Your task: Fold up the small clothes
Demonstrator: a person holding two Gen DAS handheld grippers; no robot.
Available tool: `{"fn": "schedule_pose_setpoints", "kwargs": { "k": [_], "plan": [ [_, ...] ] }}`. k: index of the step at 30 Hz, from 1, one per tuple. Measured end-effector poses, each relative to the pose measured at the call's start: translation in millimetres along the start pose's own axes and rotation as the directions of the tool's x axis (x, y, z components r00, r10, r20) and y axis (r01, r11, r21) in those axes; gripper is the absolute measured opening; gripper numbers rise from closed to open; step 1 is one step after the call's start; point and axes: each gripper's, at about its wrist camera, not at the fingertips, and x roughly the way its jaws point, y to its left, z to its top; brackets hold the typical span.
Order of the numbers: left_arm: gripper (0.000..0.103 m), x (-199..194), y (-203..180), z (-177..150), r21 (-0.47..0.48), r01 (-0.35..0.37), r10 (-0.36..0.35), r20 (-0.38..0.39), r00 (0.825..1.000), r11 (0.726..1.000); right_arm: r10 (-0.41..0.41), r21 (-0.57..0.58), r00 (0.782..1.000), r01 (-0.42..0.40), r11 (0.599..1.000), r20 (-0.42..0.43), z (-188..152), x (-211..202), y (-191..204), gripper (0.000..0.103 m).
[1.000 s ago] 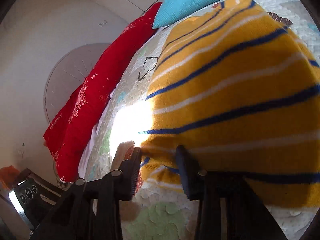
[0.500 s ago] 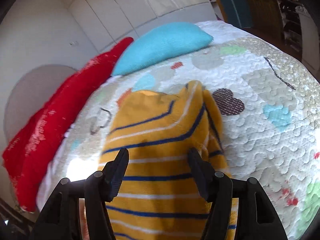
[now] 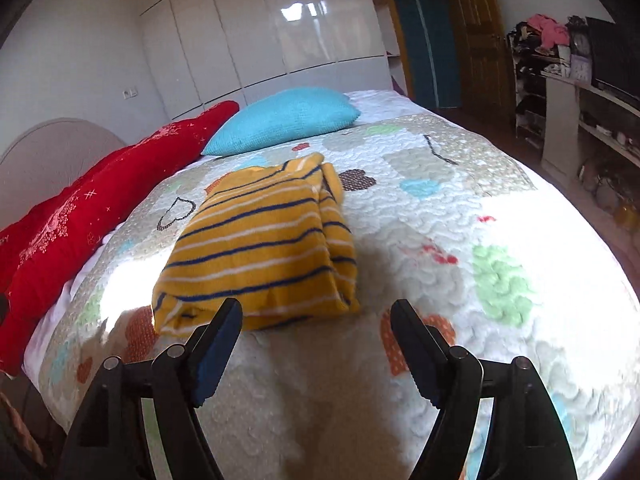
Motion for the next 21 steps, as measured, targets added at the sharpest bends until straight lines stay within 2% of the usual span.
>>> {"fn": "schedule_pose_setpoints", "kwargs": {
  "k": [4, 5, 7, 8, 9, 10, 11, 16, 18, 21],
  "plan": [
    [0.103, -4.8, -19.2, 23.2, 0.021, 0.095, -0.096, 0.032, 0.995, 0.995, 0.003, 0.142, 1.000, -0.003, 0.990, -0.002, -20.4, -20.1, -19.3, 0.082],
    [0.103, -3.9, -26.5, 25.2, 0.031, 0.128, -0.129, 0.020, 0.991, 0.991, 0.008, 0.167, 1.000, -0.007, 0.986, -0.007, -22.5, -20.7, -22.7, 0.082],
    [0.103, 5.5, -43.4, 26.6, 0.053, 0.185, -0.181, -0.079, 0.980, 0.981, -0.005, 0.179, 1.000, 0.010, 0.984, -0.027, -23.0, -19.5, -25.1, 0.082],
    [0.103, 12.0, -51.0, 24.6, 0.054, 0.232, -0.223, -0.141, 0.965, 0.971, -0.017, 0.172, 0.999, 0.022, 0.985, -0.029, -23.0, -19.5, -24.7, 0.082],
    [0.103, 17.7, -58.5, 19.1, 0.050, 0.291, -0.276, -0.203, 0.940, 0.955, -0.032, 0.163, 0.999, 0.036, 0.986, -0.027, -23.1, -19.8, -23.8, 0.082],
    [0.103, 22.3, -65.4, 10.6, 0.043, 0.331, -0.310, -0.256, 0.916, 0.943, -0.046, 0.154, 0.999, 0.050, 0.987, -0.026, -23.5, -19.3, -22.5, 0.082],
    [0.103, 25.7, -70.9, 1.0, 0.039, 0.347, -0.321, -0.295, 0.900, 0.937, -0.056, 0.146, 0.998, 0.059, 0.988, -0.028, -24.4, -17.7, -21.4, 0.082],
    [0.103, 38.3, -76.3, -38.3, 0.042, 0.315, -0.268, -0.425, 0.865, 0.948, -0.080, 0.114, 0.995, 0.086, 0.990, -0.057, -33.6, -9.1, -16.2, 0.082],
    [0.103, 41.2, -70.3, -47.2, 0.045, 0.280, -0.230, -0.453, 0.861, 0.959, -0.093, 0.096, 0.993, 0.100, 0.990, -0.072, -35.8, -5.2, -12.2, 0.082],
    [0.103, 47.6, -63.9, -55.8, 0.076, 0.207, -0.147, -0.476, 0.867, 0.975, -0.092, 0.069, 0.992, 0.097, 0.993, -0.083, -38.5, -1.3, -3.3, 0.082]
  ]
}}
